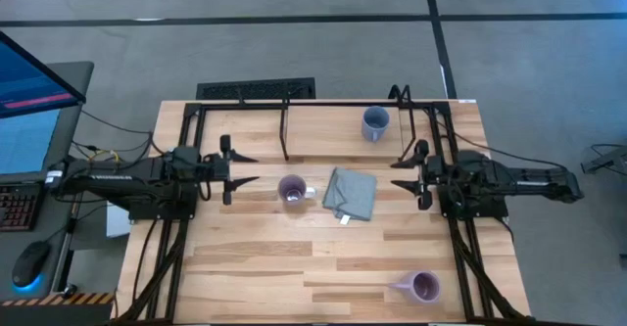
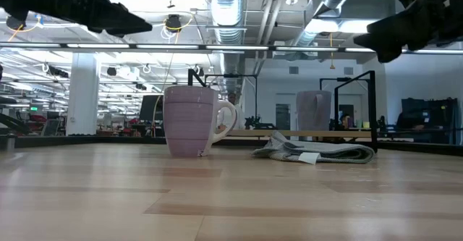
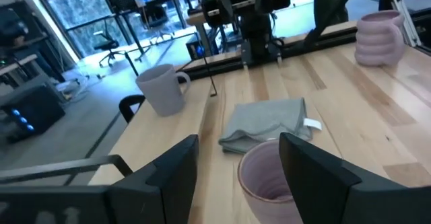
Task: Stack small to large cups/mugs on shelf
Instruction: Put the top purple mug on the shelf
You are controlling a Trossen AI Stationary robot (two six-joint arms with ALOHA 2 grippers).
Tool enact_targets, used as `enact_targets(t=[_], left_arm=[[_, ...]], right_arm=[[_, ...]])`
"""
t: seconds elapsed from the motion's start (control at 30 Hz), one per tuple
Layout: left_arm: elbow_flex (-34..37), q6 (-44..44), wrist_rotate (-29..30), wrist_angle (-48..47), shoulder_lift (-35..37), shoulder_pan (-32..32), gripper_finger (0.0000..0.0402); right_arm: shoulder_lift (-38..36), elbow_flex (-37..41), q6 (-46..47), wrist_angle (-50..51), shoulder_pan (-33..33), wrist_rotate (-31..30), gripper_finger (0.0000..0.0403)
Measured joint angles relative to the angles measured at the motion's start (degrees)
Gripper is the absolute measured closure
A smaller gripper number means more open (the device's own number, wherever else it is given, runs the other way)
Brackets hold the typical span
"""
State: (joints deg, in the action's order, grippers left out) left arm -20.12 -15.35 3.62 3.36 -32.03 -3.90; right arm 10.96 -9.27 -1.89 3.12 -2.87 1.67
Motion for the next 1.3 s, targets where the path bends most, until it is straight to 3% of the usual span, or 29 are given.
enact_targets(t=[0.37,0.63,0.97,1.3], left_arm=[[7.50,1.14,2.16,2.14,7.23,0.00,0.0203],[13.06,1.51,3.41,2.13,15.05,0.00,0.0203],[16.70,1.60,3.96,0.66,21.52,0.02,0.0203],[16.70,1.66,5.07,-1.44,22.44,0.02,0.0203]], right_arm=[[14.55,-6.41,-1.14,-0.05,-0.26,0.02,0.0163],[27.08,-15.69,-1.39,0.07,-0.26,0.09,0.0163],[44.74,-34.02,-9.03,13.30,-0.26,1.52,0.0163],[61.56,-55.39,-16.91,30.05,-0.26,1.60,0.0163]])
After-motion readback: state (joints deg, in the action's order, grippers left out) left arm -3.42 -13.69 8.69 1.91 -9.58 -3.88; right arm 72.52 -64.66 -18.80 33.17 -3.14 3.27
